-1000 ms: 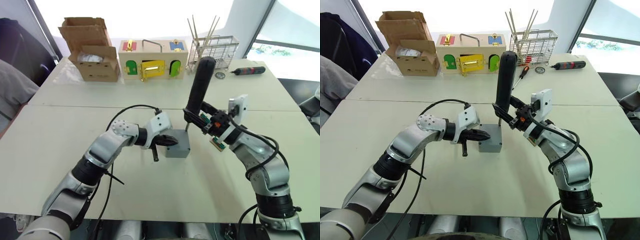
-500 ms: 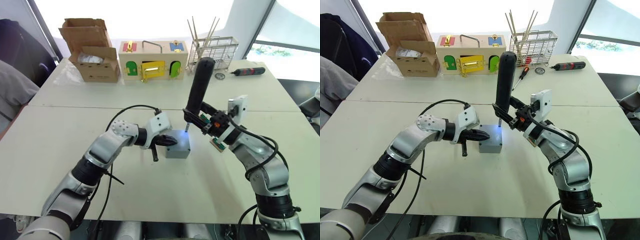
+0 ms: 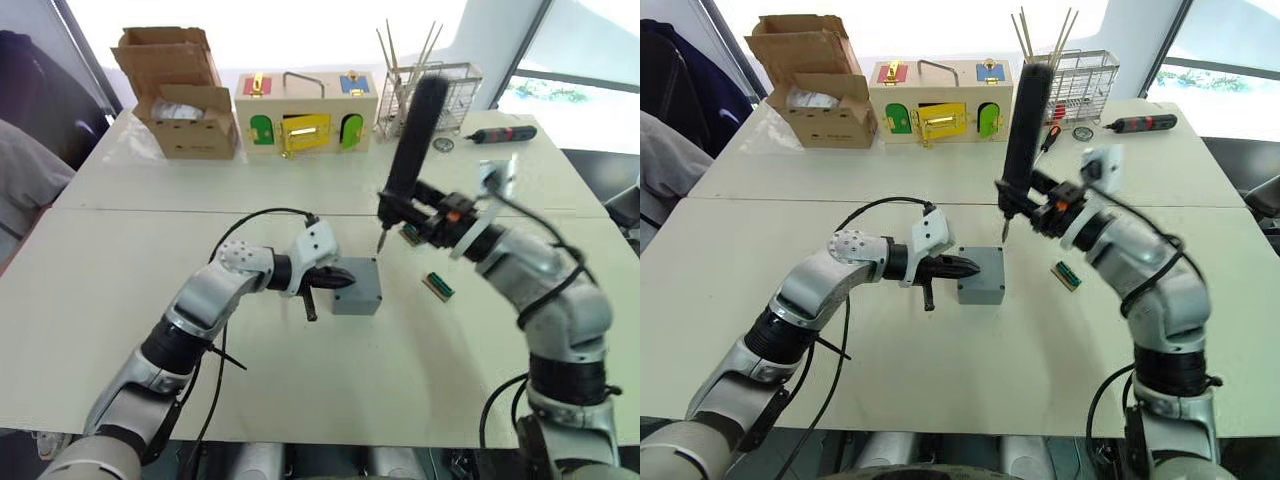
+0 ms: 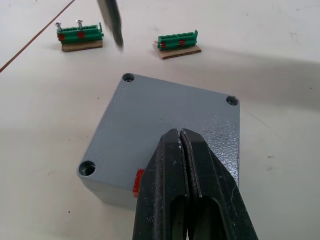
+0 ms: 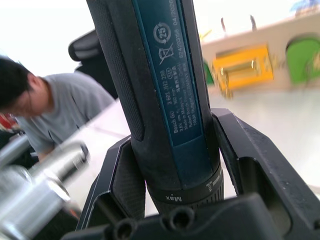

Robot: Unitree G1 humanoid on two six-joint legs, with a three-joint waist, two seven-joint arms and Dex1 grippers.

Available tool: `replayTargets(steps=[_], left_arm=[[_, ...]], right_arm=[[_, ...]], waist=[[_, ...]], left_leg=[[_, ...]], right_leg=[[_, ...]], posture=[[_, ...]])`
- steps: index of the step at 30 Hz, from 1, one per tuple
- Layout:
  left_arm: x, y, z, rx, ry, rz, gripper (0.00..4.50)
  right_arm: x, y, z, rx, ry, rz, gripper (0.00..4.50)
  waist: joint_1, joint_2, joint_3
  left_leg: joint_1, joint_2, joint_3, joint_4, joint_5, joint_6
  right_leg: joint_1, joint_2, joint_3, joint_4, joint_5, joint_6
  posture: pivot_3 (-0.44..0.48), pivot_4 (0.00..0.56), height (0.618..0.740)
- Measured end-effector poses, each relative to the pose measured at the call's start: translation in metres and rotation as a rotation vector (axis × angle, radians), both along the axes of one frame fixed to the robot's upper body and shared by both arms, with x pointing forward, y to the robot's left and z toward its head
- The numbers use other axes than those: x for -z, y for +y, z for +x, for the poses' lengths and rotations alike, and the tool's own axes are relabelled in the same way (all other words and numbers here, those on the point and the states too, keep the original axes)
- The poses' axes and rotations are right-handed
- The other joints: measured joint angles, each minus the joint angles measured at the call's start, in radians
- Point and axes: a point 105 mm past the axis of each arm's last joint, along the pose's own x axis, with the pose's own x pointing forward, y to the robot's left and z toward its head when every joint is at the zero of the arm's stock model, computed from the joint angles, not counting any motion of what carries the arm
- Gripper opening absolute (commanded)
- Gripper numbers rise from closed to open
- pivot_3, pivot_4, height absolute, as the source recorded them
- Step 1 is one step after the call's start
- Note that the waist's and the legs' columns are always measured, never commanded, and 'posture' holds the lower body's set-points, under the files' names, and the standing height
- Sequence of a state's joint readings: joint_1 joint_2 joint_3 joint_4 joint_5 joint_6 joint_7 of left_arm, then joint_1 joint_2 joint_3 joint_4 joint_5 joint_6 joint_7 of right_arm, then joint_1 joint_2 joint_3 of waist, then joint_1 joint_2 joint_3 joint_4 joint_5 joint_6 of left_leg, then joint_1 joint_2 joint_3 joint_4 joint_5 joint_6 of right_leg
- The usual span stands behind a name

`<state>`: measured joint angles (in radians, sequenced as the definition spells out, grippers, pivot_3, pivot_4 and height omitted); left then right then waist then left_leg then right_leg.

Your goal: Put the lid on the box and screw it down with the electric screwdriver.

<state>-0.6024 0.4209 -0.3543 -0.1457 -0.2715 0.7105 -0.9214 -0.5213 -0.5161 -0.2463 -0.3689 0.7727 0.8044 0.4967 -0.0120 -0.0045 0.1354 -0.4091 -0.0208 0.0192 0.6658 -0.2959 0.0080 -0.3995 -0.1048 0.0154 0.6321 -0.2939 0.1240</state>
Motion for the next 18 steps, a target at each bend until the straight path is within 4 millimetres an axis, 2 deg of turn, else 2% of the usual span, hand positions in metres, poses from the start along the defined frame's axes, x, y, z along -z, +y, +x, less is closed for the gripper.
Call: replayTargets(steps=[4, 7, 11, 14, 16, 18], left_arm=[[-0.006, 0.004, 0.002, -0.043, 0.038, -0.049, 0.00], [-0.028, 0.001, 0.003, -0.055, 0.005, -0.120, 0.00], [-0.055, -0.003, -0.003, -0.019, -0.088, -0.153, 0.00], [-0.070, -0.012, -0.011, 0.018, -0.136, -0.187, 0.00], [-0.079, -0.017, -0.015, 0.035, -0.154, -0.226, 0.00], [-0.086, -0.024, -0.023, 0.064, -0.176, -0.253, 0.00]], right_arm=[[-0.047, -0.009, -0.006, -0.027, -0.049, 0.073, 1.84], [-0.060, -0.023, 0.006, 0.072, 0.001, 0.089, 1.84], [-0.042, -0.060, 0.028, 0.237, 0.176, 0.015, 1.84], [-0.031, -0.104, 0.036, 0.384, 0.320, -0.082, 1.84], [-0.021, -0.139, 0.038, 0.540, 0.414, -0.216, 1.84], [-0.012, -0.167, 0.039, 0.662, 0.476, -0.308, 1.84]], waist=[[-0.003, 0.002, 0.006], [0.000, 0.000, 0.009], [0.005, 0.001, 0.011], [0.008, 0.002, 0.014], [0.005, 0.003, 0.015], [0.002, 0.003, 0.015]], left_leg=[[0.000, 0.001, 0.000, 0.000, -0.001, 0.002], [0.000, 0.001, 0.000, 0.000, -0.003, 0.005], [-0.002, -0.001, 0.002, 0.001, 0.000, 0.001], [-0.003, -0.002, 0.003, 0.002, -0.002, 0.004], [-0.003, -0.002, 0.005, 0.001, -0.002, 0.005], [-0.003, -0.002, 0.006, 0.001, -0.002, 0.005]], right_leg=[[0.000, 0.001, 0.000, 0.000, 0.000, 0.000], [0.000, 0.001, 0.000, 0.001, 0.000, 0.000], [0.000, 0.000, 0.000, -0.001, 0.000, 0.000], [0.000, 0.000, 0.000, -0.002, 0.000, 0.000], [0.000, 0.001, 0.000, -0.002, 0.000, 0.000], [0.000, 0.002, 0.000, -0.002, 0.000, 0.000]], posture=[[0.000, 0.150, 0.740], [0.000, 0.150, 0.740], [0.000, 0.150, 0.740], [0.000, 0.150, 0.740], [0.000, 0.150, 0.740], [0.000, 0.150, 0.740]])
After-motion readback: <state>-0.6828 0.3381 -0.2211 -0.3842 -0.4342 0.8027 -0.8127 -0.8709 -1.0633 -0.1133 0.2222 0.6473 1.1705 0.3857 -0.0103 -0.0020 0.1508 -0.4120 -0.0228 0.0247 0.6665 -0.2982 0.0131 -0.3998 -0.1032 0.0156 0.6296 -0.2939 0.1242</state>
